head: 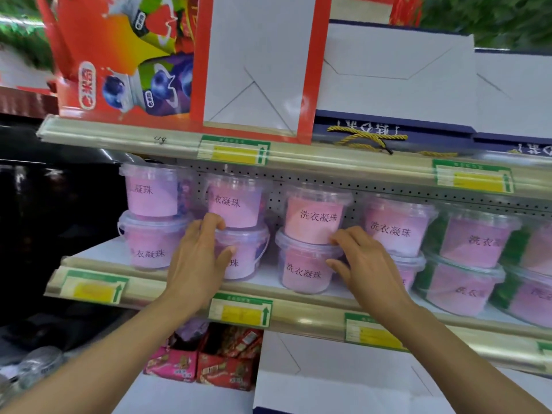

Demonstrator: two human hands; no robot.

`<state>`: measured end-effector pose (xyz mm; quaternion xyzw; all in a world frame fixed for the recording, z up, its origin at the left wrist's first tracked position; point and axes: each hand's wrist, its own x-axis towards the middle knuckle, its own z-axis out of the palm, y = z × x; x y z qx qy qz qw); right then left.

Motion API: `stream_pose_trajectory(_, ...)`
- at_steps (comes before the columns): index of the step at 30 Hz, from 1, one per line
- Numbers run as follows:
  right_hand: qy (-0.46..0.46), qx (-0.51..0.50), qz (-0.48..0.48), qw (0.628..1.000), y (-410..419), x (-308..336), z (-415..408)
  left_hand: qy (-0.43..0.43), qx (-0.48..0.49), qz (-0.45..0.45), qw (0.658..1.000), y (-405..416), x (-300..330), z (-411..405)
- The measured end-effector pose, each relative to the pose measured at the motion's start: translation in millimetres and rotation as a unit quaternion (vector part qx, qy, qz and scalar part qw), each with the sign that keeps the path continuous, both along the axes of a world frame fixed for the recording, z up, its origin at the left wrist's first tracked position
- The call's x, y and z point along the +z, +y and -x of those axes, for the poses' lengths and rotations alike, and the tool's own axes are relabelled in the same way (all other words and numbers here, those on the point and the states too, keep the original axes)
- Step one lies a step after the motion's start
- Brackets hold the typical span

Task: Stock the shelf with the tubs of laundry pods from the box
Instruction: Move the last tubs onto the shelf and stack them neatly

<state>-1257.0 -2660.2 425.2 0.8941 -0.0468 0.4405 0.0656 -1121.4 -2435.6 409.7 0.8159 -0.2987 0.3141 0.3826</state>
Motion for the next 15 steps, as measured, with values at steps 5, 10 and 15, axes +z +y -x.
stream_pose_trajectory(5,0.018,-0.016,-0.001,1.0,-2.6,2.4,-1.7,-0.023,-0.03,-0.005,0.999,-2.2,-1.6,1.1)
stream_pose_trajectory(10,0.035,-0.025,-0.002,0.999,-2.8,3.7,-1.9,-0.022,-0.031,-0.002,0.999,-1.8,-2.5,-1.2)
stream_pose_trajectory(15,0.046,-0.041,0.008,0.998,-4.3,5.1,-0.4,-0.019,-0.017,-0.009,1.0,-1.3,-2.8,-2.2)
